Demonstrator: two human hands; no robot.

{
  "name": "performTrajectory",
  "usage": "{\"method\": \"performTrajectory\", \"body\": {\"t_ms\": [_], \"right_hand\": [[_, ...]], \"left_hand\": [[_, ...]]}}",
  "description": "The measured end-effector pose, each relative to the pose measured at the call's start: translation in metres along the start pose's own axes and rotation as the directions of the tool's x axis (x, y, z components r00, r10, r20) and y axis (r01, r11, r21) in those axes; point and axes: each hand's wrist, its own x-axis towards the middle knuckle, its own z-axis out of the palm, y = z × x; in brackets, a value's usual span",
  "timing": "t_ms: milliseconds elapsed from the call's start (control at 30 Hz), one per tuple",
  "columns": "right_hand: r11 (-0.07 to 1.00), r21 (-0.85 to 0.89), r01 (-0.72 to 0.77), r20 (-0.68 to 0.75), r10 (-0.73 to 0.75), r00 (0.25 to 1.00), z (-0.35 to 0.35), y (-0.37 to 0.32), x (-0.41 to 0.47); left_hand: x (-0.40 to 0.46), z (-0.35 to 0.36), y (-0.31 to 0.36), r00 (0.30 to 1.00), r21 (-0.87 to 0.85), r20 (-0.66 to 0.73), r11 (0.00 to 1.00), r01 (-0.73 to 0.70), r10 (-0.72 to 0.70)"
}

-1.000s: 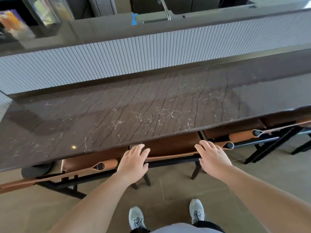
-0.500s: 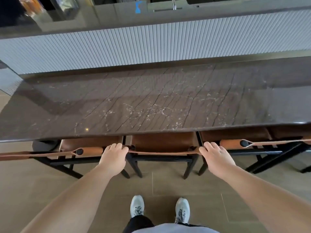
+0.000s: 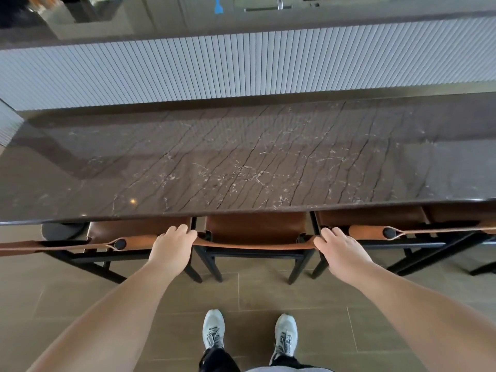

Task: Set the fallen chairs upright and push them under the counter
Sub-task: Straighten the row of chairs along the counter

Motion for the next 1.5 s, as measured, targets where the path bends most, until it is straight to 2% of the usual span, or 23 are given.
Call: {"method": "performTrajectory", "body": {"t_ms": [267, 533, 1100, 1200, 1267, 1367, 1500], "right_hand": [[1.0, -0.004, 0.03, -0.002, -0.03, 1.0, -0.002, 0.001, 0.002], [0.998, -0.046, 0.047, -0.02, -0.048, 0.999, -0.008, 0.005, 0.02], [1.0, -0.004, 0.018, -0.032, -0.018, 0.999, -0.01, 0.012, 0.027], [0.998, 0.062, 0.028, -0.031, -0.026, 0.999, -0.014, 0.012, 0.03], [0.989, 0.147, 0.026, -0.039, -0.02, 0.999, -0.017, 0.01, 0.03], [0.95, 0.312, 0.008, -0.067, 0.014, 0.998, -0.021, 0.009, 0.025], [0.831, 0.553, -0.056, -0.077, 0.118, 0.99, -0.026, 0.006, 0.013]], "left_hand": [[-0.001, -0.001, -0.001, 0.999, -0.055, 0.016, 0.998, 0.029, -0.028], [0.001, 0.0, -0.006, 0.999, -0.055, 0.027, 0.998, 0.041, -0.04], [0.006, -0.008, 0.008, 0.993, -0.03, 0.08, 0.995, 0.093, -0.09], [0.004, -0.012, 0.021, 0.995, -0.141, 0.081, 0.988, 0.067, -0.056], [0.001, -0.017, 0.036, 0.997, -0.31, 0.069, 0.95, 0.048, -0.028], [-0.004, -0.027, 0.067, 0.999, -0.542, 0.045, 0.84, 0.014, 0.013], [-0.009, -0.043, 0.107, 0.999, -0.72, 0.008, 0.694, -0.026, 0.046]]}}
